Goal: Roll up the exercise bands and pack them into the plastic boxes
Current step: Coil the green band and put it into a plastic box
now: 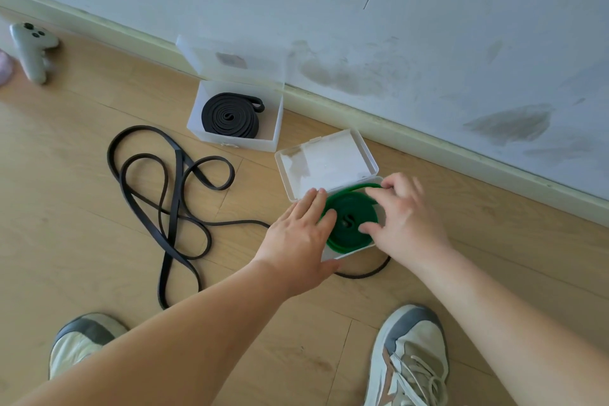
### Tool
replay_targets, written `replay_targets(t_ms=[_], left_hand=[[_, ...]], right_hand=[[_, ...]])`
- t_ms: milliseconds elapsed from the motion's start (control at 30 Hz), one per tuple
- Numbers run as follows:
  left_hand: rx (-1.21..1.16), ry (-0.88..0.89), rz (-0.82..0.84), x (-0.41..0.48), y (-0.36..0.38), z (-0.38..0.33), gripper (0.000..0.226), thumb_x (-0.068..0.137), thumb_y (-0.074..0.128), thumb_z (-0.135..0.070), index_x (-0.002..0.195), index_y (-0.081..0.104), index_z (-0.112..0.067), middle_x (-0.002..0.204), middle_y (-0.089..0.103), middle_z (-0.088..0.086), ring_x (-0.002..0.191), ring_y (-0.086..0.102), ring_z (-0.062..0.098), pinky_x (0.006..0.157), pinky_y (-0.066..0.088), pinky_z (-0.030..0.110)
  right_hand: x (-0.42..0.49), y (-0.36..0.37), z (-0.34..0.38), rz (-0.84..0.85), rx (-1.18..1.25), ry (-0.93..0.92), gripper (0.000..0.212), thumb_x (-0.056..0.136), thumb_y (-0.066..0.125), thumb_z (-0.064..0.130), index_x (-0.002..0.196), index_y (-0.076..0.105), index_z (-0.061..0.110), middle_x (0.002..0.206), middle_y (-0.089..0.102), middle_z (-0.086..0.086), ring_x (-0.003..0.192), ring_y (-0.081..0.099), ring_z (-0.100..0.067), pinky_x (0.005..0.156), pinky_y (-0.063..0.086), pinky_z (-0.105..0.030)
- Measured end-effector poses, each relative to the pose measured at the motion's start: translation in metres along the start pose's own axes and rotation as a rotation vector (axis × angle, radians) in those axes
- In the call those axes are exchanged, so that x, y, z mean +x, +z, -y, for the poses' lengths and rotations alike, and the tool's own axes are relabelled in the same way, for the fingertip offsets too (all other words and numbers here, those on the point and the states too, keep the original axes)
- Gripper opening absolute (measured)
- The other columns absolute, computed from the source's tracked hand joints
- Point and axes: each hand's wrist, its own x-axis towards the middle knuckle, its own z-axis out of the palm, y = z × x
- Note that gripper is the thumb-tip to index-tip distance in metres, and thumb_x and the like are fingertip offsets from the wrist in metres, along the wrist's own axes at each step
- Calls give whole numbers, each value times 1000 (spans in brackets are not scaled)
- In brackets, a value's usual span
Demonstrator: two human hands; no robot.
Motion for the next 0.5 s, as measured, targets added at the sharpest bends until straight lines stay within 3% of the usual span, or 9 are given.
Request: replay_targets(t_ms=[167, 267, 400, 500], left_hand=[[8, 40, -49, 10, 4, 0, 78, 92, 64, -57, 151, 42, -11, 170, 18, 15, 160, 9, 28, 130, 10, 40], [21, 49, -50, 16, 4, -2, 75, 92, 64, -56, 149, 42, -12, 171, 15, 12, 160, 6, 26, 130, 8, 40], [-23, -65, -38, 5, 3, -1, 85, 87, 60, -68, 156, 32, -27, 173, 4, 5, 160, -1, 24, 130, 4, 44], [-129, -139, 2, -1, 3, -2, 91, 84, 66, -68, 157, 25, -35, 172, 0, 3, 160, -3, 24, 128, 19, 43]], right_hand=[[2, 0, -5, -66, 203, 188, 36, 93, 71, 24, 127, 66, 14, 122, 48, 1, 96, 59, -22, 77, 57, -42], [3, 4, -3, -31, 205, 163, 36, 94, 65, 12, 130, 62, 15, 122, 51, 0, 91, 62, -25, 74, 57, -44], [10, -5, -7, 68, 183, 241, 54, 83, 55, -9, 125, 53, 25, 121, 53, -2, 86, 61, -29, 68, 57, -45], [8, -8, -7, 117, 123, 285, 52, 82, 59, -7, 124, 48, 23, 112, 52, 4, 84, 57, -23, 56, 48, -33]])
